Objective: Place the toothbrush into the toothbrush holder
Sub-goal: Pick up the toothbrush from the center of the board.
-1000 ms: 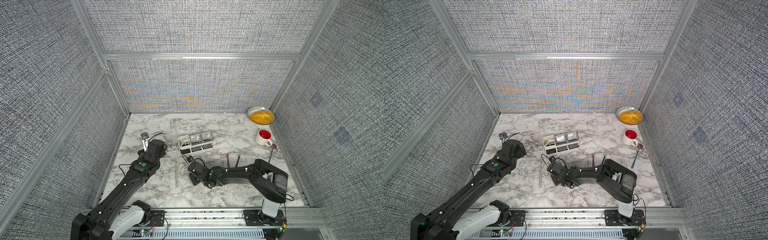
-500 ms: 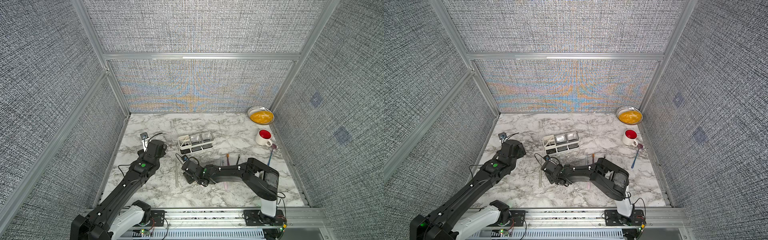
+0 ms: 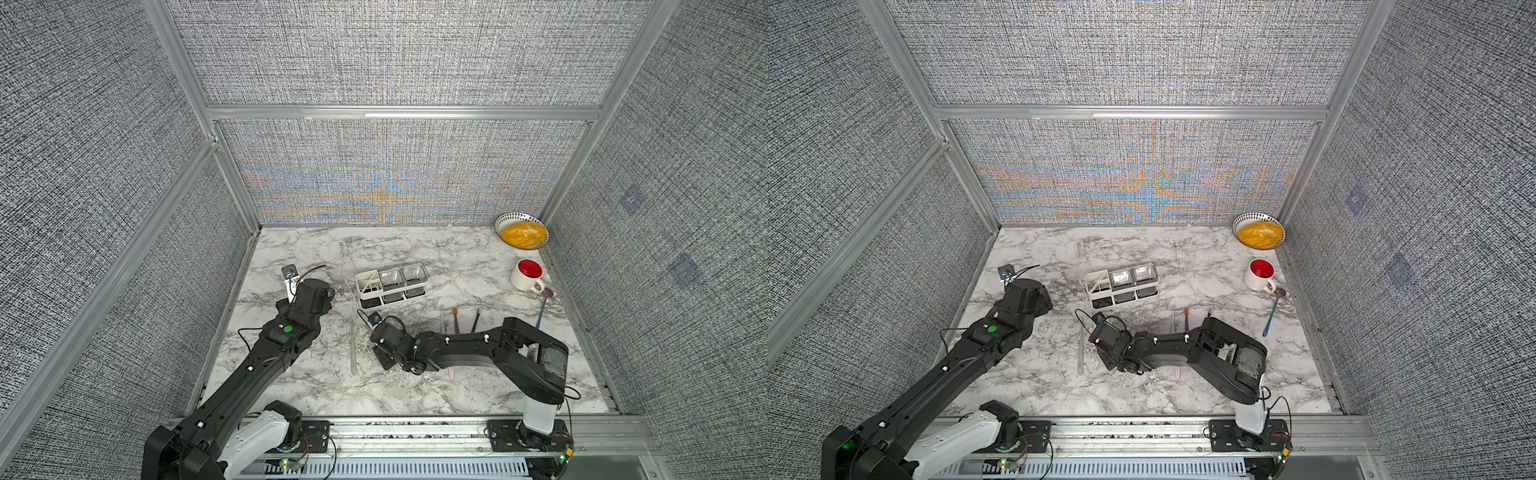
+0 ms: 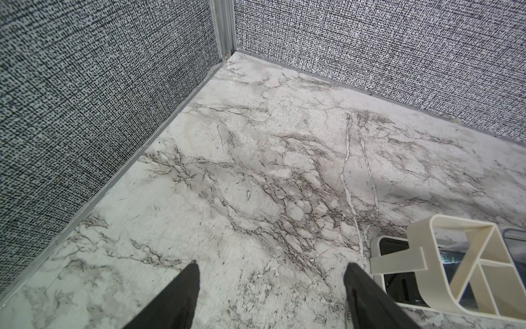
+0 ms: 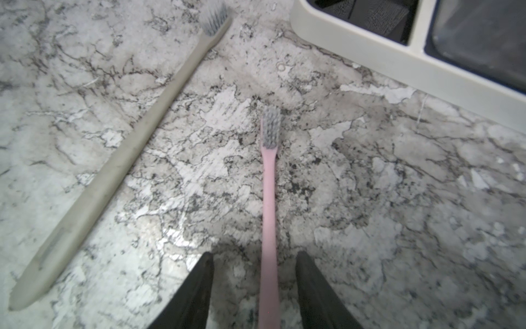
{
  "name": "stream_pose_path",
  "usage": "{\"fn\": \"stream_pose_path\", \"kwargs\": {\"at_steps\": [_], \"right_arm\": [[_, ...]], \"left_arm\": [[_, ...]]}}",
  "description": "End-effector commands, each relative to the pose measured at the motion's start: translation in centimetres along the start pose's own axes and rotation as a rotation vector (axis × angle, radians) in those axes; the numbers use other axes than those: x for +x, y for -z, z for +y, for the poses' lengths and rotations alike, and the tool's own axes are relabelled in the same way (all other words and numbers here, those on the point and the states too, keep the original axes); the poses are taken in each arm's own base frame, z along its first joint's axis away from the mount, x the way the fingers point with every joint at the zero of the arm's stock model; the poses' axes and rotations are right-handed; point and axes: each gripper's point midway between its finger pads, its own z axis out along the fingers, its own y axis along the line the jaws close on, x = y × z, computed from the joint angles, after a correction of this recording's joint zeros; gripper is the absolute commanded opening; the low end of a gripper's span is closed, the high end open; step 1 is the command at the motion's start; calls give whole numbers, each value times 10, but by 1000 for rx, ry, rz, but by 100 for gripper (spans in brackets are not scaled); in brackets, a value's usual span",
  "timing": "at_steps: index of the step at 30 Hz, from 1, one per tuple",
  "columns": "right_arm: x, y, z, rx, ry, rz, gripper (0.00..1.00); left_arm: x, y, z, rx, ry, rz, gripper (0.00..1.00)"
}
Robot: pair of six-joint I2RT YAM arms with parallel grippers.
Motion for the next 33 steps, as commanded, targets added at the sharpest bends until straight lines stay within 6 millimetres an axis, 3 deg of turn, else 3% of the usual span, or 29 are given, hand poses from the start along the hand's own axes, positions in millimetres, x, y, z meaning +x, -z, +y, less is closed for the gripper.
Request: {"fn": "stream_pose_path", "kwargs": {"at_steps": [1,4,8,15,19,25,33], "right_arm": [[80,0,-21,61,130,309,36],[90,-3,-25,96,146,337,23],[95,-3,-26,101,138,348,14],[82,3,-13,33,122,305,8],[58,15,-2,-24,108,229,8],[6,51,12,-114,85,51,8],[-50,104,9,-145,48,-181,8]], "left_arm": [[-2,0,-1,0,-1,-5,82],[-3,0,0,-3,-3,-7,82],[-3,0,1,-12,-15,-9,82],[-3,-1,1,-14,-18,-8,82],[-4,0,2,-17,-20,-11,82],[-8,2,-1,-6,-43,-14,82],[-12,6,-14,57,-55,14,82]]}}
